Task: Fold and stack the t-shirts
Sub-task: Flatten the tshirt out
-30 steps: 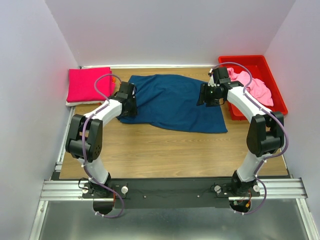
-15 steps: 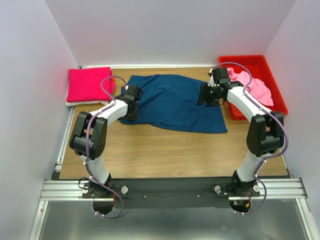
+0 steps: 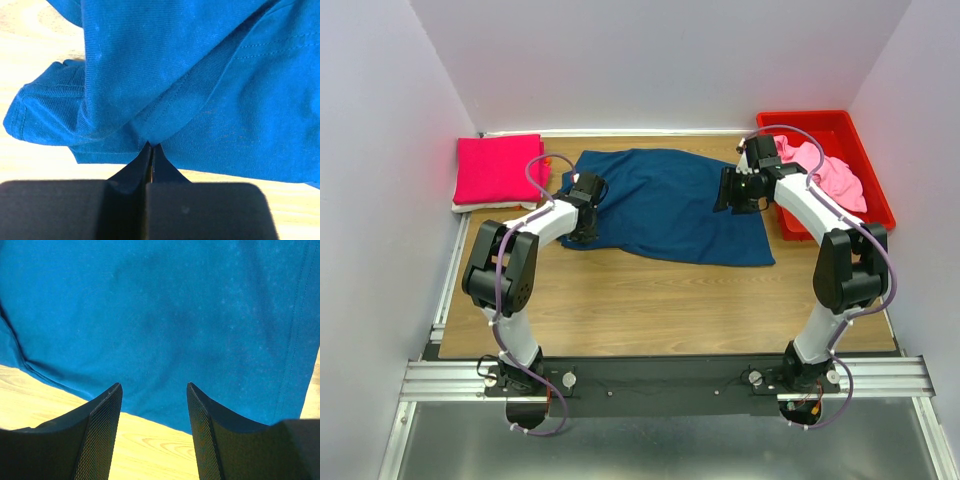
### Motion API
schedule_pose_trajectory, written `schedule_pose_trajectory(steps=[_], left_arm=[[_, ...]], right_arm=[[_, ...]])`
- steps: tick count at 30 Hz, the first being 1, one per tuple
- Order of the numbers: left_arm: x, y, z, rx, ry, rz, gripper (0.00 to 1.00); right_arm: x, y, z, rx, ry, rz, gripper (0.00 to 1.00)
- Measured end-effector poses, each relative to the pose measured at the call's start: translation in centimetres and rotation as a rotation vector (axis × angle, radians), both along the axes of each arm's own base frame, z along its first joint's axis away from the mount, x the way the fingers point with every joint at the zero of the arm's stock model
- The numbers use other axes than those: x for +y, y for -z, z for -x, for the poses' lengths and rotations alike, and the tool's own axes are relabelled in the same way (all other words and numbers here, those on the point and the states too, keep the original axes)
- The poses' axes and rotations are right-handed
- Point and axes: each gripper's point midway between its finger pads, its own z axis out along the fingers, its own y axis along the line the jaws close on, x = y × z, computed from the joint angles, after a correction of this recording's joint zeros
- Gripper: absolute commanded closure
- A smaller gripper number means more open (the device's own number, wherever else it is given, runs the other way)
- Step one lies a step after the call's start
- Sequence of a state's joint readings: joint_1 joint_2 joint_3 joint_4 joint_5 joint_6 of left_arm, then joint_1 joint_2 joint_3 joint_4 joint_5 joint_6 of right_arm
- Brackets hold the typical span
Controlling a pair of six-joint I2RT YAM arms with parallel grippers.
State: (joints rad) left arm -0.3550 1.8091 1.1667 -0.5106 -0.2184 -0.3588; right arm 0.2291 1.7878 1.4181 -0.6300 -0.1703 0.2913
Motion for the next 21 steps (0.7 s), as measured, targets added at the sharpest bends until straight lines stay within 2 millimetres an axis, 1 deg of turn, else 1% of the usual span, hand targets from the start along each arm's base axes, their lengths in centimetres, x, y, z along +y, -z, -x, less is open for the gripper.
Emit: schedule_pose_trajectory(steps=[4,6,8,10,13,14,16,17,19,21], left_arm=[[0.1,-0.1,0.0,0.002,-0.003,-0.006,1.0],[0.4,-0.5,-0.3,-0.001,-0.013,-0.006,1.0],[0.8,-1.5,-1.0,-0.023,-0.029,0.002,1.0],[1.6,-3.1,-2.0,-0.063,-0.058,0.017,1.0],[3.3,-6.1,-3.4,-0.145,-0.114,0.045,1.0],[4.1,-7.1,-3.7,-0.174,-0.137,0.06,1.0],[5.6,-8.7,-4.1,-0.22,-0.179,0.084,1.0],[6.7,-9.4,-4.2,-0.245,-0.207,0.1,1.0],[8.5,-10.3,-4.2,-0.284,-0.255,0.125,1.0],[10.7,-10.9,-3.7,-0.312,-0.307,0.137,1.0]], right_arm=[[-0.6,0.6,0.5,0.019,0.018,0.011,0.38],[-1.5,1.2,1.2,0.037,0.042,0.029,0.38],[-2.7,1.7,1.9,0.055,0.076,0.052,0.38],[-4.4,2.1,3.1,0.078,0.128,0.082,0.38],[-6.8,2.4,4.7,0.109,0.205,0.121,0.38],[-7.8,2.6,5.3,0.125,0.24,0.135,0.38],[-9.1,3.0,6.1,0.144,0.289,0.152,0.38],[-9.8,3.4,6.6,0.162,0.314,0.16,0.39],[-10.8,4.2,7.6,0.197,0.352,0.173,0.38],[-11.4,5.0,8.5,0.232,0.379,0.184,0.39]])
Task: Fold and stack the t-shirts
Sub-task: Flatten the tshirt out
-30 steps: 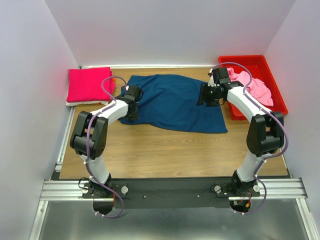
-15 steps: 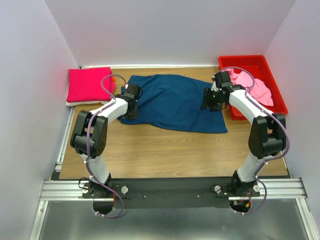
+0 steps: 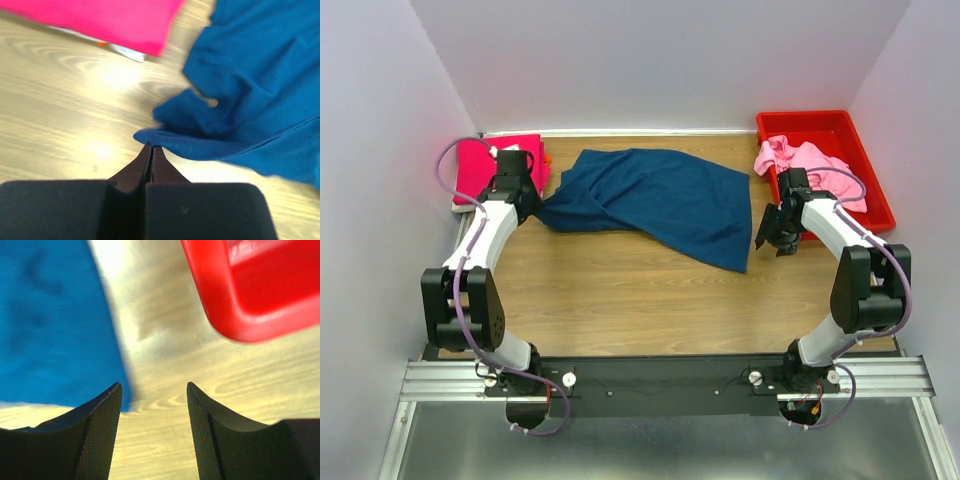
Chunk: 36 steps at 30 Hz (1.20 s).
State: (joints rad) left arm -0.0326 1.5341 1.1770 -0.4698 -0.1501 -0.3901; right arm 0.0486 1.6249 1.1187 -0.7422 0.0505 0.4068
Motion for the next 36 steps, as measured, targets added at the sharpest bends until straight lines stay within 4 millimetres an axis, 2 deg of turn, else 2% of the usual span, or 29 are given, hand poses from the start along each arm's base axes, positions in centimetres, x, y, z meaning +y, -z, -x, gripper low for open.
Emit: schedule_pose_trajectory(steps=[2,6,18,28,31,35,36], left_arm=[[0.9,-0.2,0.3,-0.012,-0.018,0.013,1.0],[0.2,-0.4,0.0,-0.029,0.016,0.058,1.0],[-1.2,-0.2,-0.4,-0.046,0.071,0.115,1.0],[-1.2,0.1,-0.6,-0.04,0.074,0.119,1.0],[-1.1,0.2,-0.6,-0.038,0.075,0.116,1.0],[-0.9,0.2,-0.7,-0.039,0.075,0.111,1.0],[-0.8,0.1,-0.7,-0.041,0.076,0.109,1.0]], right_arm=[[-0.1,0.6,0.8,0.03,0.014,0.002,0.39],[0.1,0.9,1.1,0.045,0.011,-0.009,0.39],[4.9,1.2,2.0,0.087,-0.186,-0.235,0.41],[7.6,3.2,4.4,0.183,-0.286,-0.299,0.5],[7.9,4.2,5.0,0.226,-0.29,-0.299,0.59],[8.1,4.6,5.3,0.251,-0.289,-0.309,0.89],[8.1,4.7,5.3,0.259,-0.29,-0.31,1.0]])
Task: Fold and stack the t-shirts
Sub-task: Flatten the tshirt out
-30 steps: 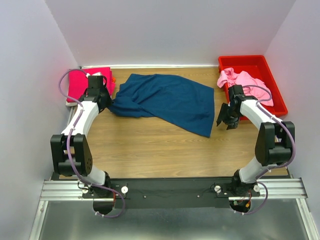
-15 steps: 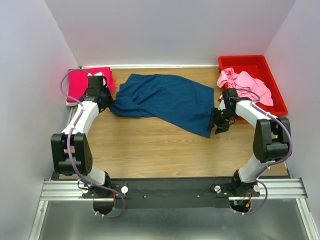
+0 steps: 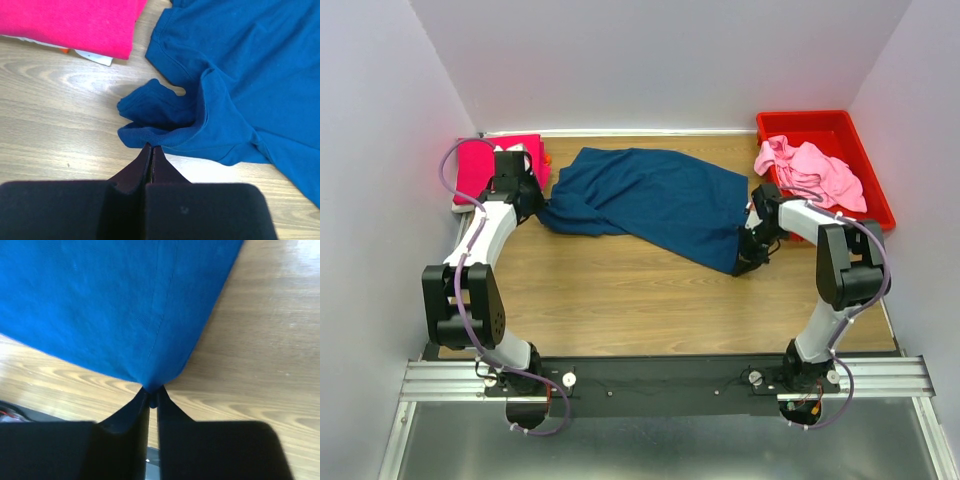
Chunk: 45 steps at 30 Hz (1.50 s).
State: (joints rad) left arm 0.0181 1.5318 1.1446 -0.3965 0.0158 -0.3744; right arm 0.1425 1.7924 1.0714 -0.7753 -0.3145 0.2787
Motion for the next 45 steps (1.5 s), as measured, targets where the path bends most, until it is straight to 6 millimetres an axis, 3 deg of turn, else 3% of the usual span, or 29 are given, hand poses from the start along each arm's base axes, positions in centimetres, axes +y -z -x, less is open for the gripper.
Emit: schedule_pose_trajectory(steps=[4,7,12,16,19,24,27,30,33,35,39,43,45], left_arm=[[0.5,-0.6,-0.4,-0.018,-0.003,-0.009,1.0],[0.8,-2.1,-1.2,-0.055,0.002,-0.021,1.0],[1.3,-7.5,-4.0,-0.2,0.011,-0.062,1.0],[2.1,-12.8,-6.0,-0.334,-0.009,-0.1,1.0],[2.5,-16.9,-7.1,-0.434,-0.033,-0.114,1.0],[3.0,-21.7,-8.5,-0.544,-0.061,-0.121,1.0],[3.0,-23.3,-8.9,-0.578,-0.064,-0.12,1.0],[3.0,-24.8,-9.2,-0.615,-0.067,-0.119,1.0],[2.9,-27.7,-9.2,-0.692,-0.071,-0.115,1.0],[2.9,-29.6,-9.1,-0.745,-0.072,-0.114,1.0],[2.6,-35.8,-6.4,-0.916,-0.07,-0.113,1.0],[2.3,-43.1,-0.8,-1.12,-0.075,-0.112,1.0],[2.2,-46.7,3.1,-1.233,-0.083,-0.113,1.0]], right_arm=[[0.0,-0.7,-1.3,-0.013,0.012,0.01,1.0],[0.0,-3.5,-4.7,-0.095,0.026,0.027,1.0],[-1.2,-14.1,-14.7,-0.403,0.103,0.022,1.0],[-3.4,-19.8,-18.4,-0.539,0.165,0.026,0.99],[-4.4,-22.1,-20.0,-0.583,0.195,0.027,1.0],[-4.6,-23.5,-20.9,-0.593,0.216,0.016,1.0],[-4.8,-24.8,-21.2,-0.621,0.226,0.007,1.0],[-5.4,-26.9,-22.1,-0.699,0.243,0.004,1.0],[-5.8,-29.7,-22.6,-0.799,0.255,0.009,1.0],[-6.1,-32.5,-22.7,-0.894,0.264,0.012,1.0],[-6.7,-40.0,-21.5,-1.126,0.276,0.018,1.0],[-7.3,-47.7,-18.6,-1.371,0.278,0.035,0.99],[-7.6,-51.9,-16.4,-1.508,0.282,0.043,0.99]])
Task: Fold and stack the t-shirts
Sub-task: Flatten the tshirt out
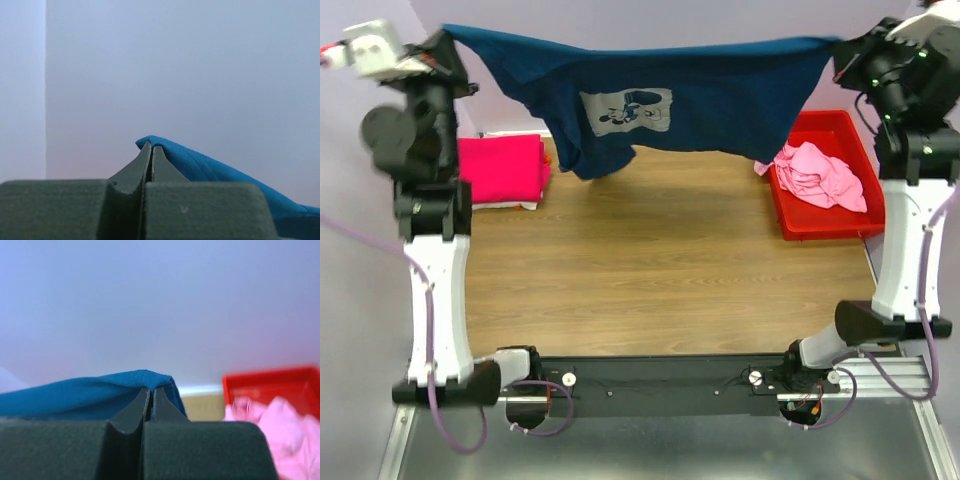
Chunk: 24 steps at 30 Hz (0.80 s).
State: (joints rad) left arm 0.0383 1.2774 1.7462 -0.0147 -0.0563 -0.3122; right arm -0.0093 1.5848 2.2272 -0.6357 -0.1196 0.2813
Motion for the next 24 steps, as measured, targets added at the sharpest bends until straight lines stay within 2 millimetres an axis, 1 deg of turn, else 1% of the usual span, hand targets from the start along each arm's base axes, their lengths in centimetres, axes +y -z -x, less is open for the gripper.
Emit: schedule_pose_trajectory(steps=[1,2,3,4,5,6,7,9,11,13,14,15,17,18,19,20,21,24], left_arm=[[-0.1,-2.0,2.5,-0.066,-0.001,-0.002,1.0],[-0.1,-3.3,4.1,-0.111,-0.004,-0.003,1.0],[-0.1,-4.9,6.4,-0.171,-0.006,-0.005,1.0],[-0.2,-6.4,8.3,-0.226,-0.009,-0.006,1.0],[-0.2,-7.2,9.5,-0.258,-0.011,-0.009,1.0],[-0.3,-8.7,11.4,-0.313,-0.011,-0.015,1.0],[-0.4,-9.8,12.5,-0.351,-0.009,-0.02,1.0],[-0.7,-10.9,13.2,-0.386,0.001,-0.032,1.0],[-1.3,-11.3,12.6,-0.385,0.03,-0.054,1.0],[-1.9,-10.9,10.5,-0.35,0.066,-0.077,1.0],[-2.2,-10.5,9.3,-0.325,0.081,-0.085,1.0],[-2.5,-9.6,7.8,-0.285,0.099,-0.094,1.0],[-2.7,-7.0,4.6,-0.19,0.117,-0.096,1.0],[-2.7,-4.9,3.0,-0.122,0.124,-0.096,1.0],[-2.7,-3.8,2.2,-0.087,0.126,-0.097,1.0],[-2.7,-2.0,1.1,-0.027,0.131,-0.096,1.0],[-2.8,-0.7,0.5,0.012,0.134,-0.099,1.0],[-3.0,1.4,-0.6,0.077,0.149,-0.103,1.0]], right_arm=[[-0.1,-1.9,1.2,-0.059,0.006,0.008,1.0],[-0.2,-3.3,2.0,-0.106,0.011,0.014,0.99],[-0.3,-4.9,3.0,-0.16,0.015,0.02,1.0],[-0.3,-6.0,3.7,-0.198,0.017,0.022,1.0],[-0.4,-7.1,4.2,-0.235,0.021,0.024,1.0],[-0.4,-7.6,4.4,-0.252,0.022,0.026,1.0],[-0.4,-8.0,4.5,-0.269,0.022,0.028,1.0],[-0.4,-8.0,4.0,-0.277,0.023,0.028,1.0],[-0.4,-6.8,2.7,-0.248,0.023,0.027,1.0],[-0.4,-5.1,1.5,-0.206,0.022,0.026,1.0],[-0.4,-3.5,0.7,-0.168,0.021,0.023,1.0],[-0.4,-2.5,0.2,-0.141,0.021,0.02,0.99],[-0.4,0.0,-0.7,-0.08,0.02,0.015,0.99],[-0.4,0.8,-1.0,-0.058,0.02,0.012,1.0],[-0.4,1.9,-1.3,-0.033,0.02,0.009,0.99],[-0.4,2.7,-1.4,-0.014,0.02,0.004,1.0],[-0.4,3.6,-1.5,0.006,0.02,0.001,0.99],[-0.4,5.5,-1.8,0.049,0.022,-0.008,1.0]])
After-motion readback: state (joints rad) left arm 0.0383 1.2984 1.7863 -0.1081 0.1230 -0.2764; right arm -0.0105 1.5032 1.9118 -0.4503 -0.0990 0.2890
